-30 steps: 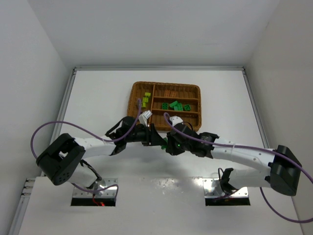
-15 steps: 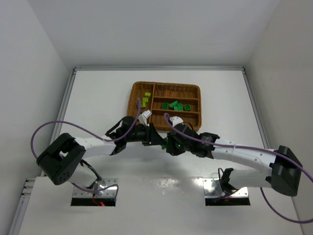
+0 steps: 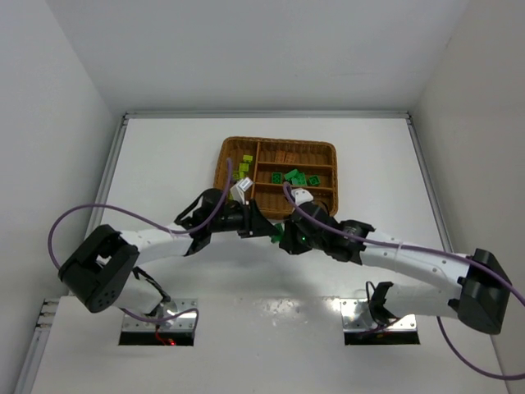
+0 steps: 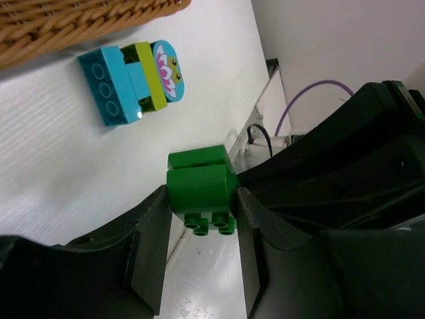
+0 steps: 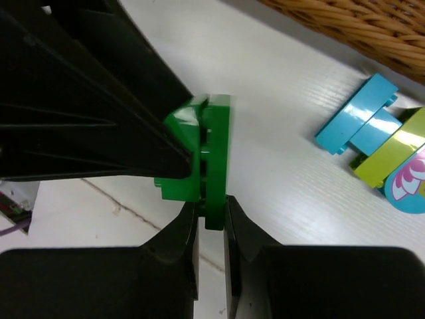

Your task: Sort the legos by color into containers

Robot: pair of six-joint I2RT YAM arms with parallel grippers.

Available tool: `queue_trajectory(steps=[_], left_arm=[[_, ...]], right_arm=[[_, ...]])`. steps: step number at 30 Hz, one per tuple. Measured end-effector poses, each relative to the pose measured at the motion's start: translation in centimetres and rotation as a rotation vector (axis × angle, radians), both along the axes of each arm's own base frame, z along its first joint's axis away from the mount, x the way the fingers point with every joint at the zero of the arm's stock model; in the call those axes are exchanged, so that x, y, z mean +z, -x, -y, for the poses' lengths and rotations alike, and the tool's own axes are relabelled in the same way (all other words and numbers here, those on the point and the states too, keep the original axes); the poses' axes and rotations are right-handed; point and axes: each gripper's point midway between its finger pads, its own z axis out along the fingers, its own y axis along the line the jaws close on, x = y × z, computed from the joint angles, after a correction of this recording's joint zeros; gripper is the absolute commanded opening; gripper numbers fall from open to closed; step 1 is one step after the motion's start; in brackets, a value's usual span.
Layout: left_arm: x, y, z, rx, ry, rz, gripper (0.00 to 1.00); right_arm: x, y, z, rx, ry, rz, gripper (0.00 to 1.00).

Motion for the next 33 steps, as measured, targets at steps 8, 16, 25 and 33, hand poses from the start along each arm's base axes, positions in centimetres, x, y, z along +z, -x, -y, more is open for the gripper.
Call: queue_trajectory(steps=[8, 16, 25, 33], left_arm=[[-1.3, -0.6, -1.5, 0.036, -0.061, -0.033, 0.0], [-1.1, -3.8, -5.0, 0.206, -0.203, -0.025, 0.0], [6.2, -12.8, -5.6, 0.405, -0.335, 0.116, 0.0], [1.5, -20.3, -3.6, 0.459, -0.499, 0.02, 0.0]], right_arm=[[-1.4, -3.2, 1.9, -0.143, 0.078, -0.003, 0.0], [1.7, -6.5, 3.3, -0.266, 0.111, 0.074, 0.0], [2.2, -13.0, 6.2, -0.41, 0.186, 0.073, 0.0], [0.5, -19.0, 7.7, -0.48, 0.212, 0.035, 0.0]])
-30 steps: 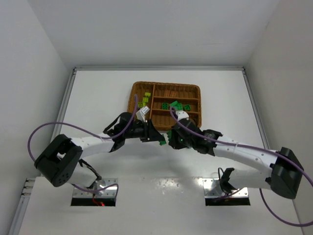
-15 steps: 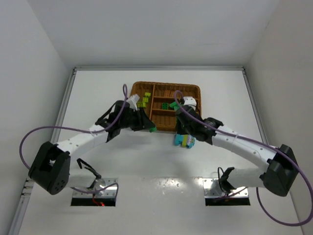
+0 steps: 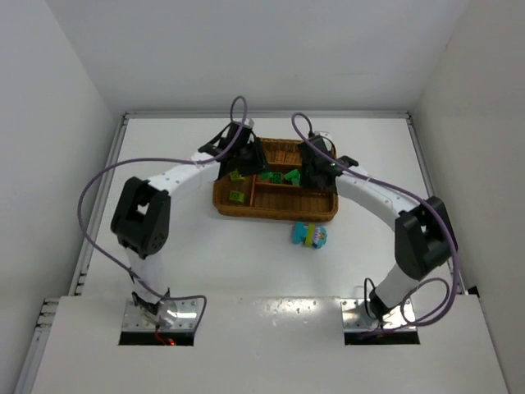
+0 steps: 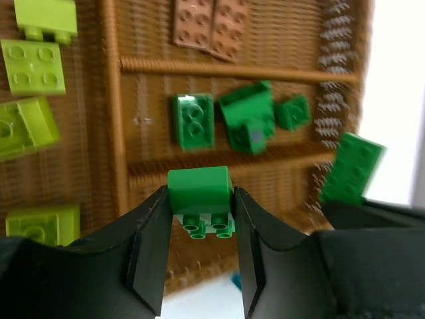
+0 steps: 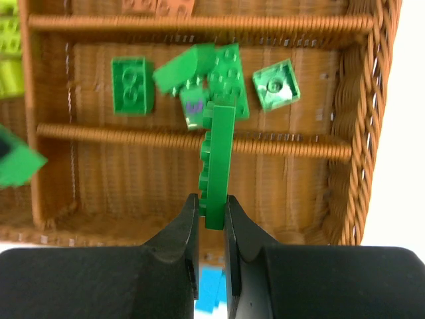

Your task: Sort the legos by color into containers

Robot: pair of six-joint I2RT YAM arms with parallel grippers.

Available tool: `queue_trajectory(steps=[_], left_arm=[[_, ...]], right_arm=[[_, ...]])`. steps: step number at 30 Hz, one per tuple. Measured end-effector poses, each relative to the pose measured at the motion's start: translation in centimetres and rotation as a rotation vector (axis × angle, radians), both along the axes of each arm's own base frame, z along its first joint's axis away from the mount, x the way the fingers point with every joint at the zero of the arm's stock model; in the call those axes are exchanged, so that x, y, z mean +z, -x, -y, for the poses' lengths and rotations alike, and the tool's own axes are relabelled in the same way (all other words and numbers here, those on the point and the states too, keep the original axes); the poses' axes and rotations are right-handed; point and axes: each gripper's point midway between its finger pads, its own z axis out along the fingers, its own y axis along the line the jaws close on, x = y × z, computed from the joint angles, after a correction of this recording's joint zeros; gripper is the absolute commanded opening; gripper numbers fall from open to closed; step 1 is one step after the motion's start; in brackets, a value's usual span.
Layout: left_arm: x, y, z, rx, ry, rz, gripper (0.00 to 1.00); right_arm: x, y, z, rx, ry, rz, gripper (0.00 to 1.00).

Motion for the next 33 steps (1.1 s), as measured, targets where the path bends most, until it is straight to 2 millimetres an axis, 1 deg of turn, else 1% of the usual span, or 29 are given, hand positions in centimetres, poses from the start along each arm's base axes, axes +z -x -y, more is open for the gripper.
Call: queue_trajectory(steps=[3, 5, 7, 8, 9, 10, 12, 13, 15, 16, 17, 18, 19, 22, 24, 25, 27, 29, 31, 33], left_arm=[[-1.9, -2.2, 0.6, 0.018, -0.049, -0.036, 0.0], [-2.7, -3.1, 0.7, 0.028, -0.074, -0.052, 0.0], [-3.2, -3.8, 0.8, 0.033, -0.096, -0.059, 0.0], [-3.4, -4.1, 0.9, 0.033, -0.108, -0.063, 0.04], [-3.5, -4.4, 1.1, 0.033, -0.115, -0.064, 0.09], [-3.6, -4.7, 1.2, 0.034, -0.121, -0.064, 0.15], [-3.8, -5.1, 1.2, 0.032, -0.138, -0.069, 0.24], [-3.9, -5.3, 1.3, 0.03, -0.146, -0.069, 0.33], [-4.1, -5.4, 1.3, 0.022, -0.159, -0.07, 0.4], [-4.2, -5.3, 1.3, 0.018, -0.167, -0.074, 0.45], [-4.3, -5.2, 1.2, 0.014, -0.175, -0.077, 0.47], [-4.4, -5.1, 1.2, 0.012, -0.182, -0.077, 0.52], [-4.4, -5.0, 1.3, 0.005, -0.187, -0.075, 0.63], [-4.5, -4.5, 1.7, -0.013, -0.205, -0.075, 0.79], [-4.5, -4.2, 1.8, -0.02, -0.217, -0.075, 0.87], [-4.5, -4.0, 1.9, -0.023, -0.225, -0.07, 0.89], [-4.3, -3.9, 2.0, -0.027, -0.237, -0.062, 0.89], [-3.8, -3.6, 1.9, -0.027, -0.244, -0.055, 0.89], [-2.9, -3.3, 1.9, -0.029, -0.243, -0.044, 0.89], [-1.6, -2.9, 1.6, -0.022, -0.239, -0.024, 0.89]], right_arm=[[-0.7, -1.5, 0.3, -0.014, -0.002, -0.011, 0.0], [-1.3, -2.2, 0.3, -0.017, -0.008, -0.022, 0.02], [-2.0, -2.6, 0.5, -0.02, -0.013, -0.035, 0.08], [-2.4, -2.7, 0.6, -0.02, -0.016, -0.046, 0.13], [-2.7, -2.8, 0.6, -0.02, -0.016, -0.053, 0.25], [-3.0, -2.9, 0.6, -0.019, -0.017, -0.058, 0.3], [-3.3, -3.0, 0.9, -0.026, -0.013, -0.064, 0.46], [-3.4, -3.1, 1.0, -0.029, -0.013, -0.065, 0.5], [-3.3, -3.3, 1.3, -0.033, -0.014, -0.059, 0.59], [-3.3, -3.5, 1.4, -0.036, -0.015, -0.056, 0.59], [-3.2, -3.6, 1.5, -0.037, -0.014, -0.054, 0.59], [-3.2, -3.7, 1.7, -0.041, -0.015, -0.052, 0.59], [-3.1, -3.8, 1.8, -0.045, -0.016, -0.05, 0.59], [-2.5, -4.3, 2.0, -0.052, -0.02, -0.034, 0.58], [-2.1, -4.4, 2.2, -0.059, -0.019, -0.022, 0.58], [-1.7, -4.3, 2.3, -0.06, -0.02, -0.015, 0.57], [-0.6, -3.9, 2.6, -0.065, -0.024, 0.008, 0.57], [1.2, -3.0, 3.2, -0.071, -0.034, 0.043, 0.57], [3.1, -1.7, 3.8, -0.075, -0.046, 0.082, 0.58], [4.4, -0.2, 4.3, -0.08, -0.064, 0.113, 0.59]])
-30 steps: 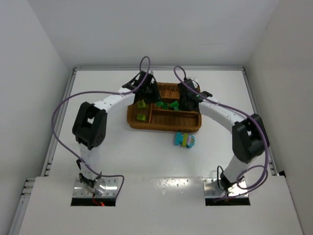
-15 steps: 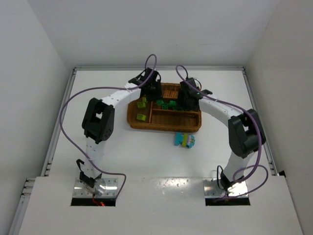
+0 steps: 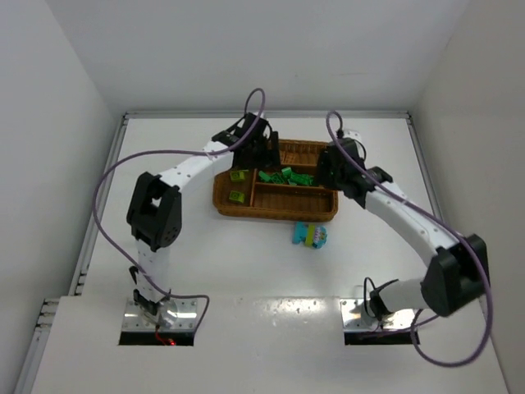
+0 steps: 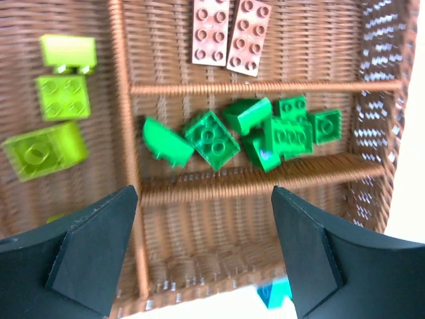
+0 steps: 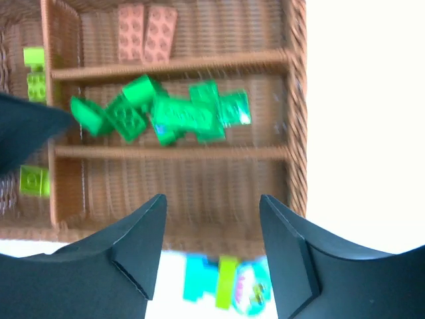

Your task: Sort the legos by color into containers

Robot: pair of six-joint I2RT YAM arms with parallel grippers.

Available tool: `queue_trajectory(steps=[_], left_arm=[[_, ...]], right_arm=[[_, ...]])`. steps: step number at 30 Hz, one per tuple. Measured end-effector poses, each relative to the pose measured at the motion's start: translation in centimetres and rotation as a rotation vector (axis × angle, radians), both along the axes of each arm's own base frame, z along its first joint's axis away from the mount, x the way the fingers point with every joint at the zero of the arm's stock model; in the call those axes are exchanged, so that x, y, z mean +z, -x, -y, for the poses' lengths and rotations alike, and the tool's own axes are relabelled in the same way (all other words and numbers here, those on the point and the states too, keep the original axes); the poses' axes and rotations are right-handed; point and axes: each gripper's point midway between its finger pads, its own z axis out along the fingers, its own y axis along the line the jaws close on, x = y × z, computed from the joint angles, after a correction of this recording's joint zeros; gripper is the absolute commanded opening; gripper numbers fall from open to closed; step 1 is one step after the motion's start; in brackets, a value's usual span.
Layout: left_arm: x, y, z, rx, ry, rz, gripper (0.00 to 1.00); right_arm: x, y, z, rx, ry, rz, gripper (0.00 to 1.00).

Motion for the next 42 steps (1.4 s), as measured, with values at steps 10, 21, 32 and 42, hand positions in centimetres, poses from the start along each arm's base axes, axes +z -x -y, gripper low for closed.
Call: queue_trajectory(steps=[10, 21, 32, 42], left_arm=[[7.1, 9.3, -1.4, -0.063, 0.049, 0.115, 0.89], [2.4, 15.4, -5.5, -0.024, -0.019, 0.024, 0.89], [3.0, 15.3, -5.3, -0.013, 0.0, 0.04, 0.89], [3.0, 15.3, -5.2, -0.01, 0.004, 0.039, 0.89]], right_arm=[[-8.7, 13.3, 2.8, -0.019, -0.024, -0.276, 0.71], [-11.4, 15.1, 0.2, 0.131, -0.038, -0.363, 0.82], [-12.3, 12.3, -2.2, 0.247, -0.057, -0.306, 0.83], [-13.1, 19.0, -6.2, 0.508, -0.118, -0.358, 0.82]])
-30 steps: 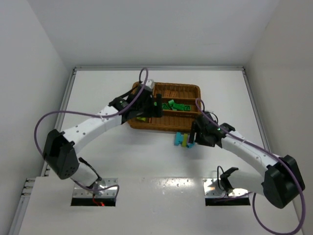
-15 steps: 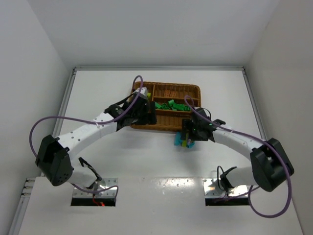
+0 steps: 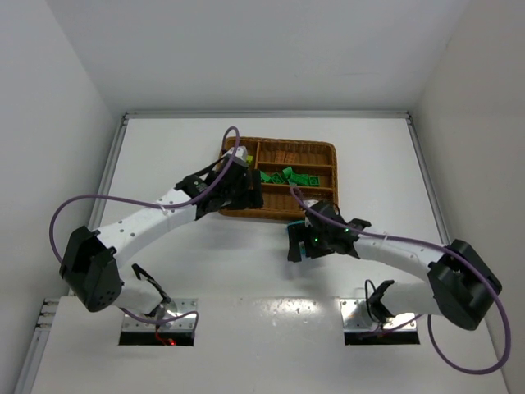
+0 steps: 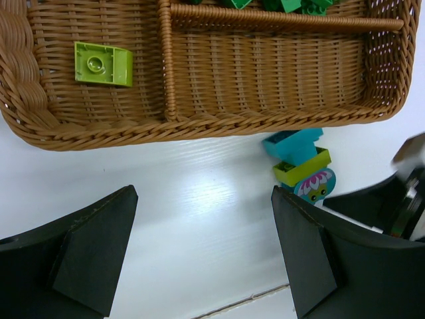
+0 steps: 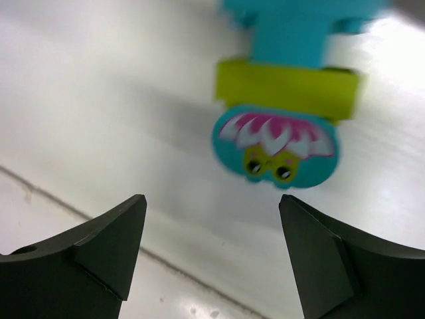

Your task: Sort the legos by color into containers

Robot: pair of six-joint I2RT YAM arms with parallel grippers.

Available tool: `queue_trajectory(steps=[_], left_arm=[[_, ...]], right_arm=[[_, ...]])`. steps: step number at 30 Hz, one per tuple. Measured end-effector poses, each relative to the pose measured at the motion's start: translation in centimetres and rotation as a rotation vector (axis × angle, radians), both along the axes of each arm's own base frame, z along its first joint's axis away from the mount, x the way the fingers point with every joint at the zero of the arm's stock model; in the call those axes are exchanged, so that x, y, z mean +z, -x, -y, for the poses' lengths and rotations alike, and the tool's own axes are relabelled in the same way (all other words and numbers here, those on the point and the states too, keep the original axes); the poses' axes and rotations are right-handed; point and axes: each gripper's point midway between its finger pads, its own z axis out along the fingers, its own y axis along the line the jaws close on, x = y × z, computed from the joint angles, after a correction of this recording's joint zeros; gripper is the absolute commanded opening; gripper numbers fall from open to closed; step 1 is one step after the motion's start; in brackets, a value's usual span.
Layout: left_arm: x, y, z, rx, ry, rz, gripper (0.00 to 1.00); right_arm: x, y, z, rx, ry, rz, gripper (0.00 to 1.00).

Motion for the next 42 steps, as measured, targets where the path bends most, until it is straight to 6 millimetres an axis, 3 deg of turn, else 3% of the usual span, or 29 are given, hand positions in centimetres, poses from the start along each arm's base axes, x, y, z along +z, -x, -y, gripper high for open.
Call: queue_trajectory(steps=[4, 9, 13, 19, 32, 42], left_arm=[[0.0, 0.2, 0.2, -0.005, 0.0, 0.001, 0.89], [0.0, 0.1, 0.1, 0.001, -0.007, 0.006, 0.89], [0.0, 0.0, 0.1, 0.003, -0.009, 0.009, 0.89], [0.0, 0.0, 0.0, 0.007, -0.012, 0.011, 0.89], [0.0, 0.0, -0.1, 0.011, -0.013, 0.013, 0.89], [0.0, 0.0, 0.0, 0.011, -0.009, 0.01, 0.89]], right_arm=[[0.1, 1.4, 0.0, 0.046, 0.064, -0.002, 0.83], [1.3, -1.1, 2.4, -0.07, 0.189, 0.084, 0.88], [2.0, -3.3, 2.2, -0.11, 0.244, 0.116, 0.91], [0.2, -3.1, 1.8, -0.092, 0.279, 0.077, 0.91], [-1.7, -3.2, 1.1, -0.096, 0.271, 0.052, 0.7], [-1.6, -3.4, 0.7, -0.11, 0.247, 0.062, 0.58]])
